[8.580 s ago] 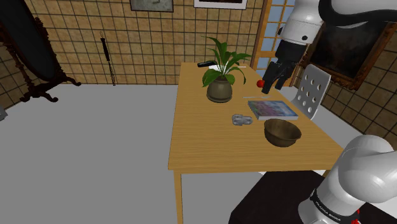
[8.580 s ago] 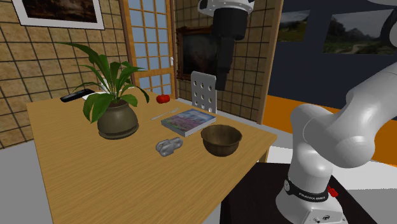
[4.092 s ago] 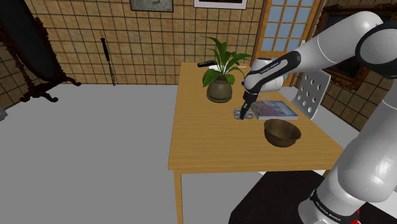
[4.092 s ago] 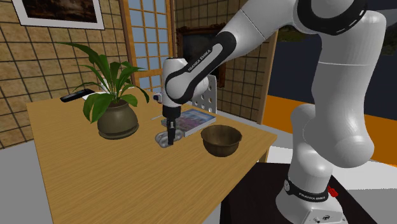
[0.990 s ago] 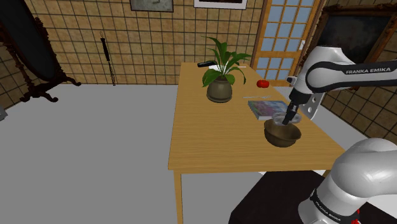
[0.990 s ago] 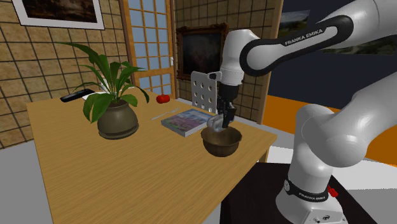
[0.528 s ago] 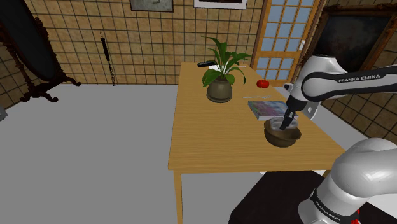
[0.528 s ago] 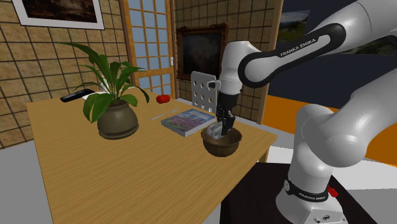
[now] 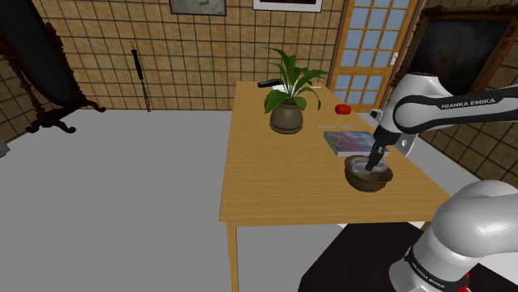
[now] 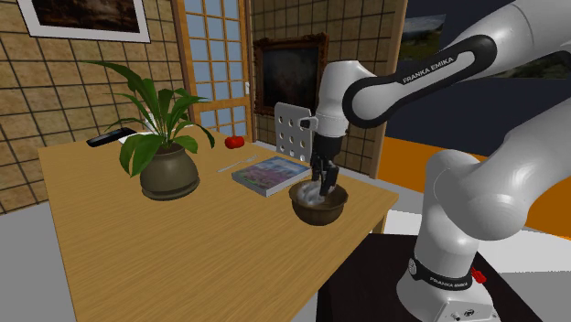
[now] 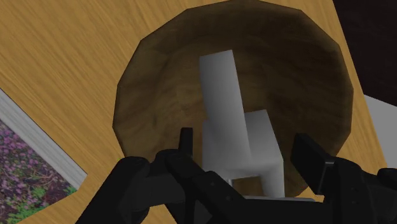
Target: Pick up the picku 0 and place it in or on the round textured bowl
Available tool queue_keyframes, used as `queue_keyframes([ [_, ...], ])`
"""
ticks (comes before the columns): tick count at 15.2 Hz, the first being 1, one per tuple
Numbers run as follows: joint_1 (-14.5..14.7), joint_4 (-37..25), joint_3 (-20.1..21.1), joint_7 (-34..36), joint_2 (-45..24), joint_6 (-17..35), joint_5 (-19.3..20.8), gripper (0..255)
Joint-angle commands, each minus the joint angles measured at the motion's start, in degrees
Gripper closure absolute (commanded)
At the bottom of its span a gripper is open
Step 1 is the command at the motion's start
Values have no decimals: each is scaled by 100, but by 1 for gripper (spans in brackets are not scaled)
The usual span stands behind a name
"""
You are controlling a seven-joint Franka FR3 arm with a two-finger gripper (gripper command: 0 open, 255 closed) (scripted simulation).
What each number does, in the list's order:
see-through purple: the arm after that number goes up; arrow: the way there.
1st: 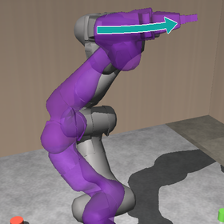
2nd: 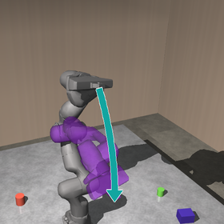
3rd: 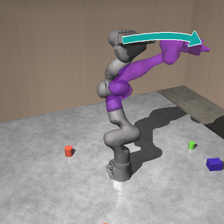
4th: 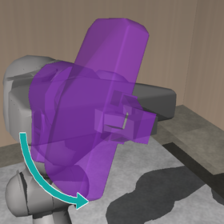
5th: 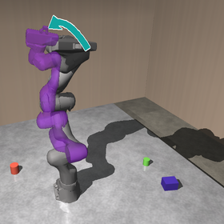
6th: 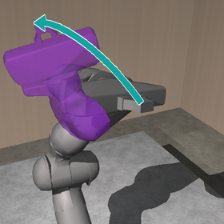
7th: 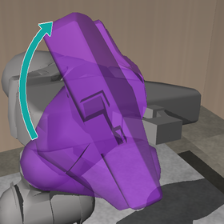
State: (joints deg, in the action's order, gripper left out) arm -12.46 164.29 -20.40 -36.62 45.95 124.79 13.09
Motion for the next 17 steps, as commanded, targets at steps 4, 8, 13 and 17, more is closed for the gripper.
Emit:
queue_keyframes([
  [4, 0, 0, 0, 0, 0, 1, 0, 0],
  [8, 4, -403, 140, -5, 348, -745, -103, 0],
  [13, 8, -519, 175, -7, 415, -928, -130, 0],
  [17, 8, -519, 175, -7, 415, -928, -130, 0],
])
